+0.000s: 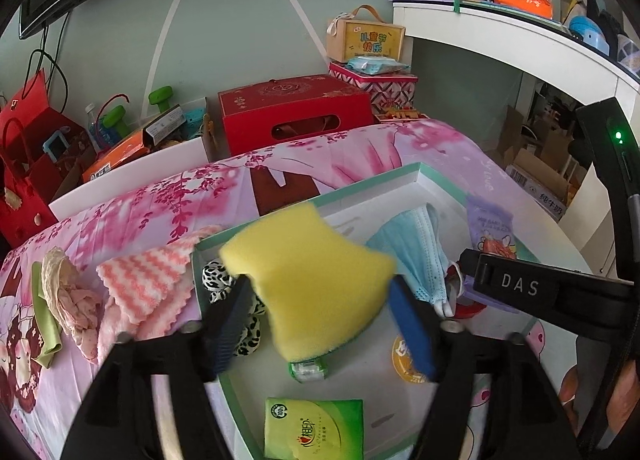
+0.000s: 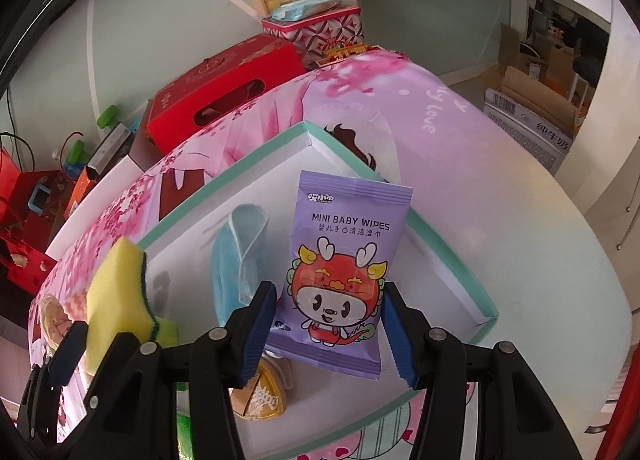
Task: Organize soft objects
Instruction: 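Carry the sponge with the left tool while the right tool carries the wipes, releasing both in the tray, then move both open tools back to the pile toward the green and lace cloths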
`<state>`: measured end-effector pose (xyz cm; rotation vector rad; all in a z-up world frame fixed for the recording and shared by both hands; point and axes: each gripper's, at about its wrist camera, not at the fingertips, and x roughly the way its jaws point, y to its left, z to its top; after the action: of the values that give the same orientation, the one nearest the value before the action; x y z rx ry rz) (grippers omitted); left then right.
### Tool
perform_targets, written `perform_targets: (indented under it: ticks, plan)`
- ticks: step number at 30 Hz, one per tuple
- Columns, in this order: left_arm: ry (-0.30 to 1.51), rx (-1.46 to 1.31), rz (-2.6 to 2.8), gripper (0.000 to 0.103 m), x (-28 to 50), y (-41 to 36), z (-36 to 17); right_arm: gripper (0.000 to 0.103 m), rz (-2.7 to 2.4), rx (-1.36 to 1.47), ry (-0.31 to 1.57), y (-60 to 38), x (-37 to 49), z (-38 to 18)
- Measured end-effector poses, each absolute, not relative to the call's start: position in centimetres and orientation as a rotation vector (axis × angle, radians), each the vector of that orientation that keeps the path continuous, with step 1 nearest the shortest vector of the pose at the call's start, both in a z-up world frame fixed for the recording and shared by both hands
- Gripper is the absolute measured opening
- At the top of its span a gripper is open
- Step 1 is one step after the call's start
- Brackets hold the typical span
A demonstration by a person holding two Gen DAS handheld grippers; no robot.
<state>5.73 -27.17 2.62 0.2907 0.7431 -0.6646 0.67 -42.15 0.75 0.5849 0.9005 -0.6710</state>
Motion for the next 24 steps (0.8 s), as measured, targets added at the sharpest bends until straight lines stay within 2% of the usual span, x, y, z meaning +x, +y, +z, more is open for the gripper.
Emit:
perform_targets:
  ticks: [3,7,9,10,12,16,24]
  plan:
    - [0.743,0.288,-0.660,0.076,5.8,-26.9,2.7,0.073,-0.661,0.606,0.909,-42.3,0.7,0.4]
    - [0.753,0.280,-0.638,0.077,6.3,-26.5,2.7,0.079,-0.665,0.603,0.921,-42.3,0.7,0.2]
    - [0.757,0.274,-0.624,0.083,6.6,-26.2,2.7,0.085,-0.665,0.606,0.925,-42.3,0.8,0.1]
    - [0.758,0.268,-0.615,0.091,6.7,-26.0,2.8,0.088,-0.663,0.609,0.926,-42.3,0.8,0.0]
    - [0.759,0.251,-0.598,0.093,7.1,-25.5,2.8,0.090,-0.658,0.610,0.929,-42.3,0.8,0.0]
    - [0.780,0.223,-0.566,0.093,8.0,-24.6,2.8,0.103,-0.657,0.598,0.934,-42.2,0.9,-0.1]
    - [0.830,0.191,-0.487,0.094,9.7,-23.1,1.9,0.103,-0.654,0.596,0.950,-42.1,1.0,-0.5]
